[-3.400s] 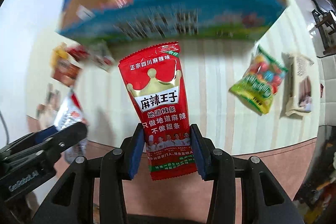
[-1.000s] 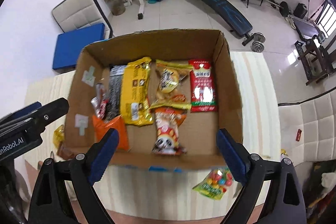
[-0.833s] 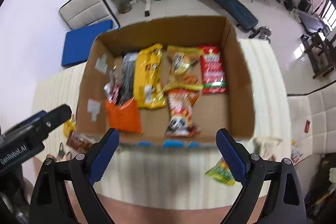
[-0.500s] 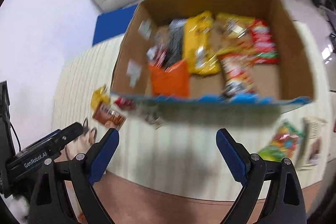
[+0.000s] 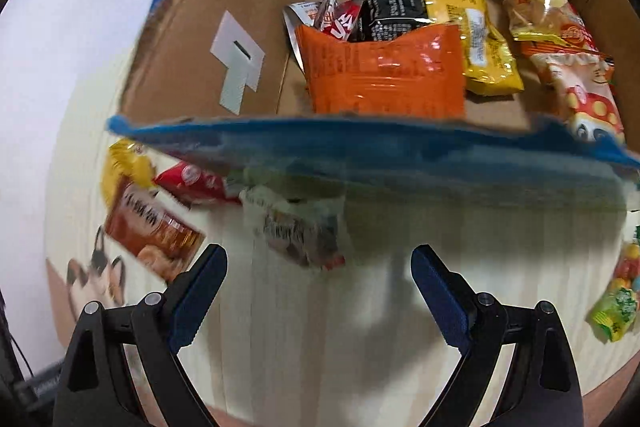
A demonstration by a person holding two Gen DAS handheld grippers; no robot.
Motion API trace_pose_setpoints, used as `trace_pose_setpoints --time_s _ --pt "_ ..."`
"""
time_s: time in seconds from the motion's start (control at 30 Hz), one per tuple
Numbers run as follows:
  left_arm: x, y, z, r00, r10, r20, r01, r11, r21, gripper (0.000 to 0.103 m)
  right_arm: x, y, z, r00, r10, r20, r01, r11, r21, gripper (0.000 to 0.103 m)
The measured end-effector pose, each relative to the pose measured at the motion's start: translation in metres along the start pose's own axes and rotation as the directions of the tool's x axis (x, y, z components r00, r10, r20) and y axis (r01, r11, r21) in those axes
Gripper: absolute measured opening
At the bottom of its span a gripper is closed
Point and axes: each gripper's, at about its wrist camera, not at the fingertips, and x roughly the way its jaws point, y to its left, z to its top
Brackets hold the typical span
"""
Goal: Organize snacks
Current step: 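Move both tools back toward the remaining snacks on the table, then grasp the white printed packet with the left tool while the right tool grasps the round bun packet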
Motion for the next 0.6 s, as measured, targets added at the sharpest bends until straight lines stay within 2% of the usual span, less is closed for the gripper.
trace_pose_setpoints --time_s 0.03,0.07,0.1,0.17,0.2,0.4,0.43,0.5,0.6 --pt "0.004 0.003 0.0 1.0 -0.002 -0.012 0.002 1.0 -0.006 0.088 0.004 0.003 0.001 1.0 -0.011 0.004 0.011 1.0 0.005 0.093" --pt "0.011 0.008 0.0 0.999 -0.011 -0.031 0.011 1.0 -0.016 0.088 0.008 0.005 0.001 1.0 -0.027 0.005 0.027 1.0 0.007 0.087" --pt "0.015 0.012 -0.001 0.999 -0.023 -0.047 0.022 0.999 -0.028 0.088 0.011 0.008 0.001 0.999 -0.04 0.004 0.04 0.999 0.001 0.075" --pt "0.023 0.02 -0.003 0.996 -0.052 -0.071 0.048 0.997 -0.052 0.088 0.013 0.016 0.0 0.998 -0.064 0.022 0.064 0.998 -0.018 0.064" --pt "0.024 0.023 -0.003 0.996 -0.059 -0.073 0.055 0.997 -0.057 0.088 0.014 0.02 0.0 0.998 -0.055 0.022 0.055 0.998 -0.026 0.045" --pt "0.036 0.027 -0.003 0.993 -0.068 -0.099 0.064 0.997 -0.048 0.088 0.016 0.018 -0.012 0.999 -0.039 0.007 0.039 0.999 -0.007 0.04" --pt "0.037 0.026 -0.002 0.993 -0.064 -0.097 0.06 0.997 -0.039 0.086 0.012 0.012 -0.013 1.0 -0.03 0.002 0.03 1.0 0.003 0.04" --pt "0.035 0.021 -0.004 0.996 -0.035 -0.078 0.035 0.999 -0.008 0.071 0.009 0.004 -0.017 1.0 -0.013 -0.007 0.013 1.0 0.02 0.04" --pt "0.032 0.008 -0.011 0.997 -0.03 -0.071 0.033 0.999 0.038 0.071 0.004 -0.008 -0.029 1.0 0.0 -0.015 0.0 0.999 0.033 0.04"
